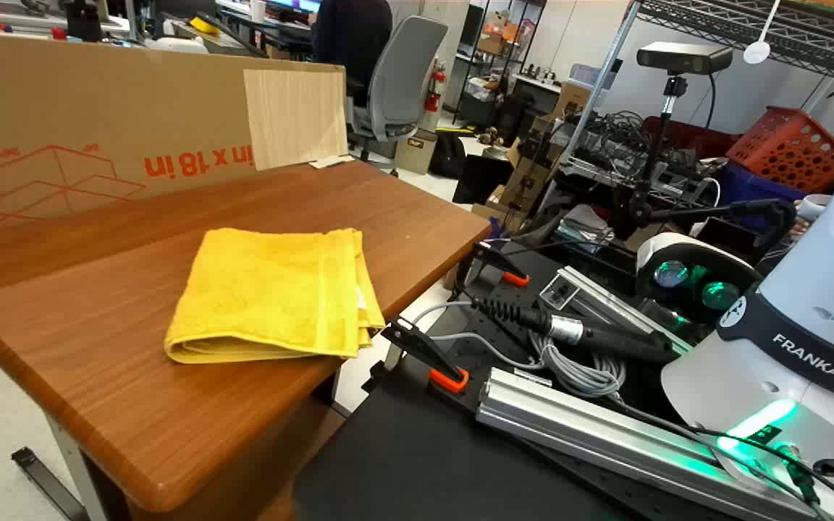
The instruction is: Wipe the desk with the cloth
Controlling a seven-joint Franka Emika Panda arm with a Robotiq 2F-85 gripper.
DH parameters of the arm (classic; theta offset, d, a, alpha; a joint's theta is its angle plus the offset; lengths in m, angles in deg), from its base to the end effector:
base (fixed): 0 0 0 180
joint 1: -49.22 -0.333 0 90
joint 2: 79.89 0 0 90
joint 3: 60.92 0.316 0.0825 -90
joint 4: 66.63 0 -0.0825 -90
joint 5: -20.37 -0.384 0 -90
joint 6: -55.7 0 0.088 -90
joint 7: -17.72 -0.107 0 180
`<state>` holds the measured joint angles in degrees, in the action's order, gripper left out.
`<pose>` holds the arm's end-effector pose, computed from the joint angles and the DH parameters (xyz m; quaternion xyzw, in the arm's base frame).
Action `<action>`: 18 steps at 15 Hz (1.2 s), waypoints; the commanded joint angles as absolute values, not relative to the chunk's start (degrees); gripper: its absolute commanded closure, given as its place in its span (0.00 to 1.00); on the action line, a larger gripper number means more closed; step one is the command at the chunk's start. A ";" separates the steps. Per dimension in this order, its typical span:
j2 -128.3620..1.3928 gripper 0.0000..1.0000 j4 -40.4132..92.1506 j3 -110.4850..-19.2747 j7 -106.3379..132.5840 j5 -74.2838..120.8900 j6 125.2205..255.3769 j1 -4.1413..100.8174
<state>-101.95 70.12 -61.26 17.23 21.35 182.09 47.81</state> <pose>0.4489 0.0077 0.4845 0.9947 0.0095 0.1020 0.0048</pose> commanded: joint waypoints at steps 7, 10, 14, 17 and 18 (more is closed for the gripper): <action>-101.11 0.00 69.29 -60.42 17.25 20.56 181.41 47.49; -98.83 0.00 69.94 -58.64 17.49 17.42 183.52 44.55; -93.15 0.00 71.76 -54.23 16.23 14.49 190.40 40.43; -87.36 0.00 72.79 -51.17 13.31 16.59 194.95 39.29; -85.63 0.00 73.26 -50.46 12.55 18.01 195.51 39.23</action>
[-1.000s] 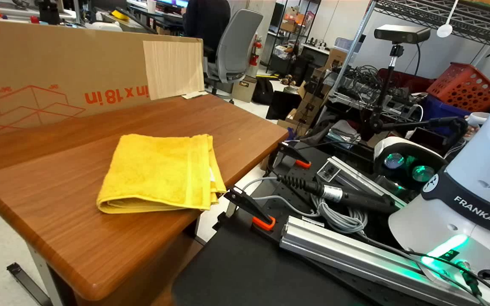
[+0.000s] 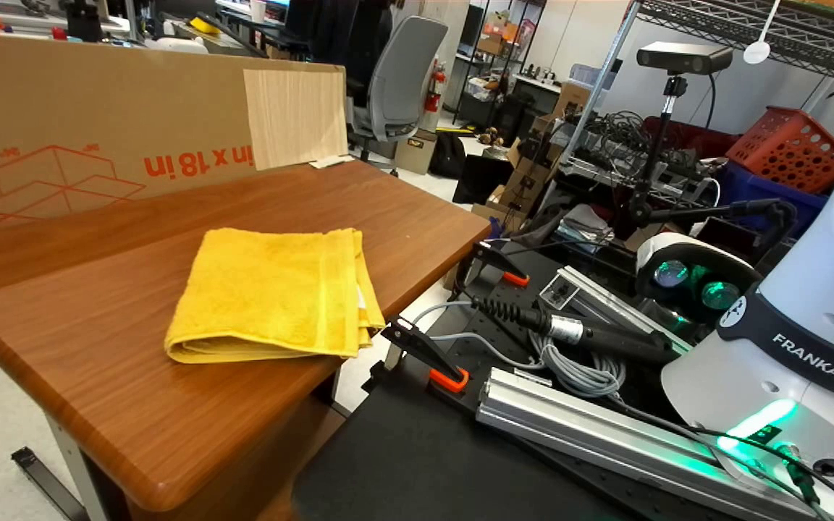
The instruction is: Wipe the desk with the cloth
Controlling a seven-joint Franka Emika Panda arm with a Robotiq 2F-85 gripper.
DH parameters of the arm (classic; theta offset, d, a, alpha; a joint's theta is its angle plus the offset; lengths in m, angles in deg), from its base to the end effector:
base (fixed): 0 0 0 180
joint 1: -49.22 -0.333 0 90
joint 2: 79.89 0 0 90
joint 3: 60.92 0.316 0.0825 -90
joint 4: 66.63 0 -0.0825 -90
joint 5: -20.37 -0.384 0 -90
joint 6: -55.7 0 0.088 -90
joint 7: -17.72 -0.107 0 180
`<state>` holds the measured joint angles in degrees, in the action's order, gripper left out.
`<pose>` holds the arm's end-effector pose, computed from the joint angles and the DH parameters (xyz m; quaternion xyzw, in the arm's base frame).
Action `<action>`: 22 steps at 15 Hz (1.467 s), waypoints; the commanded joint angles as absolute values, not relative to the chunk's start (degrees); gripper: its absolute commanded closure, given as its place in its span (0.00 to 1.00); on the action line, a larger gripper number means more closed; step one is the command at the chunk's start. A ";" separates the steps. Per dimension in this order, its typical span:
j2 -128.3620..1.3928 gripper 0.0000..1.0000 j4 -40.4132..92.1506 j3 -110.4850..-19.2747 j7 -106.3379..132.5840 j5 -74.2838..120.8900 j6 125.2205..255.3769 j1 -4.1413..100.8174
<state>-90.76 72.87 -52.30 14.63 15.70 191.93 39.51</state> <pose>0.4500 0.1503 0.3882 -0.9922 -0.1046 -0.0615 0.0278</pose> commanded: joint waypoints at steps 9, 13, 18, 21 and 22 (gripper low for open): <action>-77.86 0.00 75.96 -50.03 10.65 28.56 194.98 38.96; -77.01 0.00 75.93 -49.98 12.18 27.96 195.84 39.02; -70.55 0.00 75.10 -48.15 19.06 18.61 201.58 38.27; -65.31 0.00 73.07 -47.60 17.79 17.81 205.47 37.42; -63.48 0.00 72.09 -47.70 16.86 18.43 206.43 37.03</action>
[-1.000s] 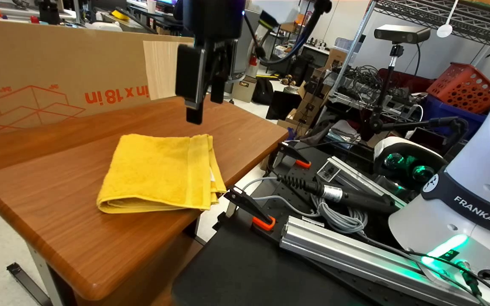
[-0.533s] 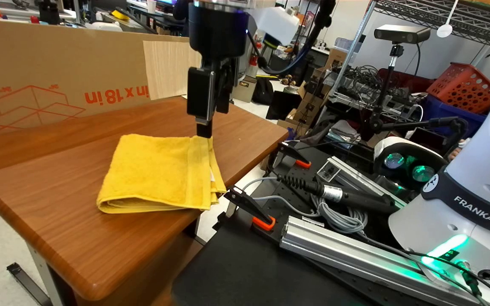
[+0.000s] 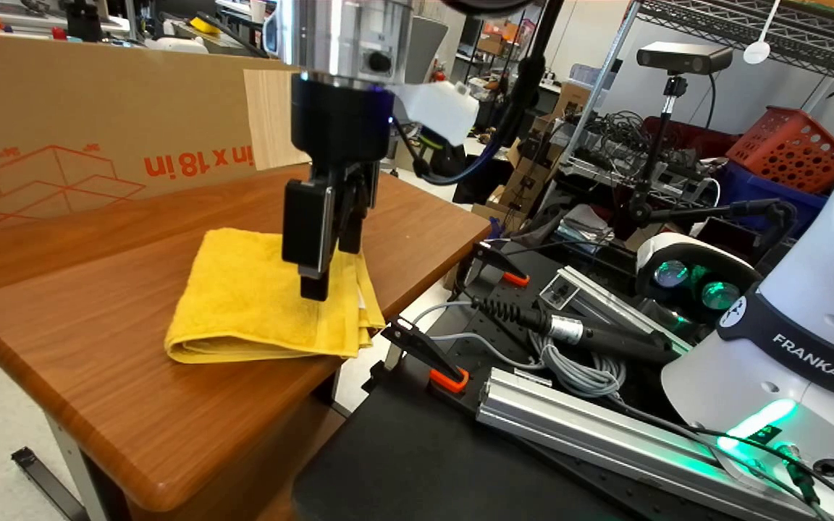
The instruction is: Wipe the desk with the cloth
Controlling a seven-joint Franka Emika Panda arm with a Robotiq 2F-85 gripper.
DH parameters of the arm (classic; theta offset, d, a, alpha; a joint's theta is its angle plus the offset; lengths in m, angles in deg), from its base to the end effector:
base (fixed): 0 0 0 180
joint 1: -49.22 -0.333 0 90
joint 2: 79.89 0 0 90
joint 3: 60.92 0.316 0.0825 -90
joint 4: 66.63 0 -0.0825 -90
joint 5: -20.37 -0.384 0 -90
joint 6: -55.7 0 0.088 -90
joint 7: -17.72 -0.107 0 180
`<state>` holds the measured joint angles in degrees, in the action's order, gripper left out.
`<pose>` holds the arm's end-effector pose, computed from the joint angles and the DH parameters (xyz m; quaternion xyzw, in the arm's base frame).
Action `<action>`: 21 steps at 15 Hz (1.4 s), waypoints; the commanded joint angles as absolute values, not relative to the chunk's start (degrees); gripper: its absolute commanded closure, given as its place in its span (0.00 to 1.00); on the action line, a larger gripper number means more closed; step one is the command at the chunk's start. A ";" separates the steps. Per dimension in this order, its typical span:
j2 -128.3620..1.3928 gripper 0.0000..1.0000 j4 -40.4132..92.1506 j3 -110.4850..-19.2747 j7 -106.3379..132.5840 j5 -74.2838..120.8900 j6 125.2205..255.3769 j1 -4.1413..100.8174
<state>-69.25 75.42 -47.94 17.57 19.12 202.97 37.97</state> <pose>0.4247 0.1943 0.2124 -0.9788 -0.1981 0.0496 0.0162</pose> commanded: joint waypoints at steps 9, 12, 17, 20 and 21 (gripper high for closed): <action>-54.00 0.00 66.74 -51.75 13.39 20.78 210.71 36.40; -56.04 0.00 68.24 -53.23 14.71 18.93 211.28 39.54; -55.43 0.00 68.65 -58.09 13.60 18.64 209.89 44.35; -53.26 0.00 67.05 -60.75 12.74 18.66 207.48 46.12; -52.66 0.00 66.71 -61.27 12.46 18.13 206.64 46.76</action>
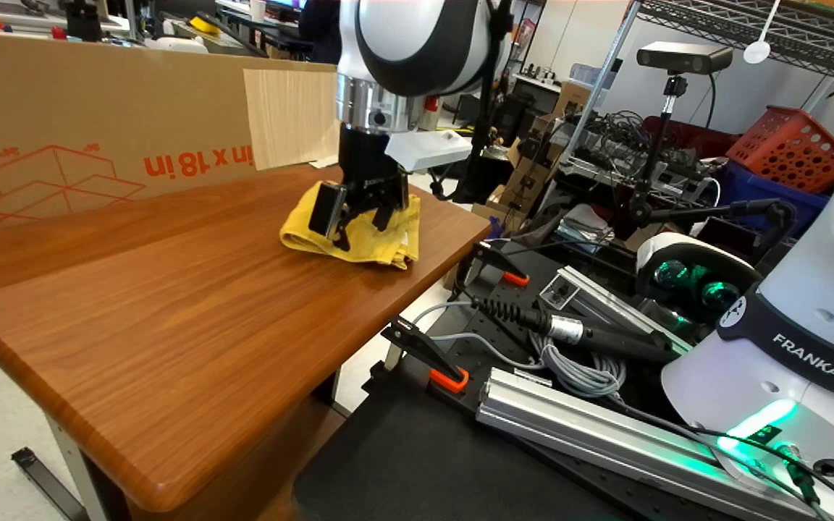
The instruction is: Wipe the desk with the cloth
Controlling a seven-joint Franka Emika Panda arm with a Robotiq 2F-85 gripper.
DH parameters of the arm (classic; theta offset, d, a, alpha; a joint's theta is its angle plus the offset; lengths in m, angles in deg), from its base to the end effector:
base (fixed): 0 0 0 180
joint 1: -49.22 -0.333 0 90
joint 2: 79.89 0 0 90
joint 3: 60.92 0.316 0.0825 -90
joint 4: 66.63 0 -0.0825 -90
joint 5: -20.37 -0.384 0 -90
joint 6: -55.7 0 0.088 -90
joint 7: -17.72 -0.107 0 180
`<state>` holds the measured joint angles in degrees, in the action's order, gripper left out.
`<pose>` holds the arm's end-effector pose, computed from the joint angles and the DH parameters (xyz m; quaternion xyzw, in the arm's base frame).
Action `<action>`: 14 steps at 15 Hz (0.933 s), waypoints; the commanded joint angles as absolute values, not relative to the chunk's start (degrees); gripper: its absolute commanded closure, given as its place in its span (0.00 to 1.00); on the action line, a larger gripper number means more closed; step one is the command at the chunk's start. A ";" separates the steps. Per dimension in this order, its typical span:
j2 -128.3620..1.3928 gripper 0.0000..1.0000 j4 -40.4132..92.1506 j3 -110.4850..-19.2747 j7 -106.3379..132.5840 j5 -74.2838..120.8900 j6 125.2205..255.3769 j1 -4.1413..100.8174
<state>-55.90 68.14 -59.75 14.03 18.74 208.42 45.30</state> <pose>0.4942 0.0439 0.1445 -0.9986 0.0014 0.0533 0.0060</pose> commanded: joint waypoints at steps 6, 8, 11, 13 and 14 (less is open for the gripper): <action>-50.81 0.00 63.96 -64.28 8.70 16.40 203.90 50.42; -50.92 0.00 63.82 -65.40 7.80 14.97 204.41 52.14; -49.87 0.00 62.58 -66.89 6.29 13.96 204.98 53.63; -50.06 0.00 62.07 -66.14 6.17 13.86 205.41 53.32; -50.84 0.00 62.27 -65.49 5.98 14.35 205.94 52.33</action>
<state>-53.16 64.34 -66.66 7.02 15.41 204.64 53.64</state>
